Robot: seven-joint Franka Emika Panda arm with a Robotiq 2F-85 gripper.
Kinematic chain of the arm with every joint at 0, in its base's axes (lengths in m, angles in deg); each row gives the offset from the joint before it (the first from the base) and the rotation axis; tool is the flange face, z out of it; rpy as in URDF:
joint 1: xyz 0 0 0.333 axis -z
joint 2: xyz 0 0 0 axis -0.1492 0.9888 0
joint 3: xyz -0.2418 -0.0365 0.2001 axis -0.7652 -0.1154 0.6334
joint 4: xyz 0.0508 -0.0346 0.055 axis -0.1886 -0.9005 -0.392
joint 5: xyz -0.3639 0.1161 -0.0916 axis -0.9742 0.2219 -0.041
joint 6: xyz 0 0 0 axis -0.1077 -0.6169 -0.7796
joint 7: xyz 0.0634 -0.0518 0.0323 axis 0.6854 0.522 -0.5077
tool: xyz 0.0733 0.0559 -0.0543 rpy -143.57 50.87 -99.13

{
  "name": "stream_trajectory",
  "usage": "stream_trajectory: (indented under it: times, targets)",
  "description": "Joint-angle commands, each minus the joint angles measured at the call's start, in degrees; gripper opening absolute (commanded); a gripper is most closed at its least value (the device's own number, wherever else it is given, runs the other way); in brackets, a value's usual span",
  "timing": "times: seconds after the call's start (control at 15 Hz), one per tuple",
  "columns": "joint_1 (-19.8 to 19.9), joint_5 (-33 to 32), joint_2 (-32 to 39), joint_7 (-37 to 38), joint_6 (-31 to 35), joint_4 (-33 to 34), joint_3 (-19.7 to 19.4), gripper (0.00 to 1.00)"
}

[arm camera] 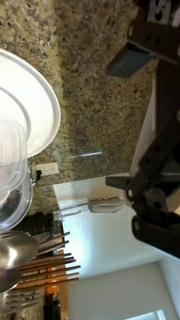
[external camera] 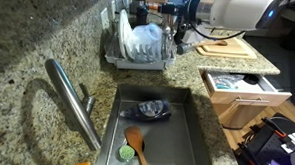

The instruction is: Put the wooden spoon in the glass, open the tap, and then close the drawer

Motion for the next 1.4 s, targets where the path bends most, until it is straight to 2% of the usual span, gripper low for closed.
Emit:
stream_trajectory:
  times: [0.0,0.07,0.2,0.27,0.4,0.6,0.67,0.73,0.8,1.0,1.07,1.33]
  targets:
    - [-0.03,0.00,0.06,0.00,-0.26,0.02,-0.09,1.00]
    - [-0.28,0.01,0.16,0.00,-0.46,0.01,-0.08,1.00]
    - [-1.13,-1.49,7.16,0.11,2.61,2.88,1.94,1.00]
    - [-2.23,-2.77,11.10,0.12,0.69,3.24,4.33,1.00]
    - [-5.09,-5.14,16.69,0.12,-1.74,2.98,7.02,1.00]
    - [-11.13,-9.76,26.06,-1.14,0.10,6.12,7.62,1.00]
    - [-12.39,-6.76,29.72,-6.50,1.44,8.80,9.28,1.00]
    - [-14.32,-6.95,31.85,-8.02,3.60,10.46,8.75,1.00]
    - [-12.82,-6.88,25.84,-3.31,-0.58,5.05,8.07,1.00]
    - [-14.05,-6.87,28.18,-4.05,-1.06,6.13,8.22,1.00]
    - [-13.70,-6.87,25.79,-4.97,-3.55,4.35,7.41,1.00]
    - [-16.98,-6.91,31.01,-16.27,-9.36,8.77,6.92,1.00]
